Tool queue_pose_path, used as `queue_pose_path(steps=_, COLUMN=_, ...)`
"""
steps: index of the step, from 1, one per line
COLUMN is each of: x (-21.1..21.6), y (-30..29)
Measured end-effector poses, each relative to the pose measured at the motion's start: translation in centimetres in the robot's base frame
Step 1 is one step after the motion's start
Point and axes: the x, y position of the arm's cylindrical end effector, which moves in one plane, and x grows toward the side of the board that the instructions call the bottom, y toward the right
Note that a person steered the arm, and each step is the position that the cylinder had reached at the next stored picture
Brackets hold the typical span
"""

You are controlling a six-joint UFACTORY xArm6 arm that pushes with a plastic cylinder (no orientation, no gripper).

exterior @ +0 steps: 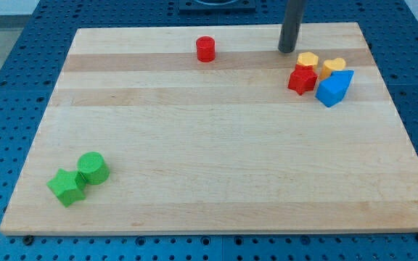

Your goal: Move the red circle to the left side of the yellow hexagon

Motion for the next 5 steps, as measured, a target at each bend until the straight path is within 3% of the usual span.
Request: queue_pose_path(steps=5, x=-2.2, y=-18.7)
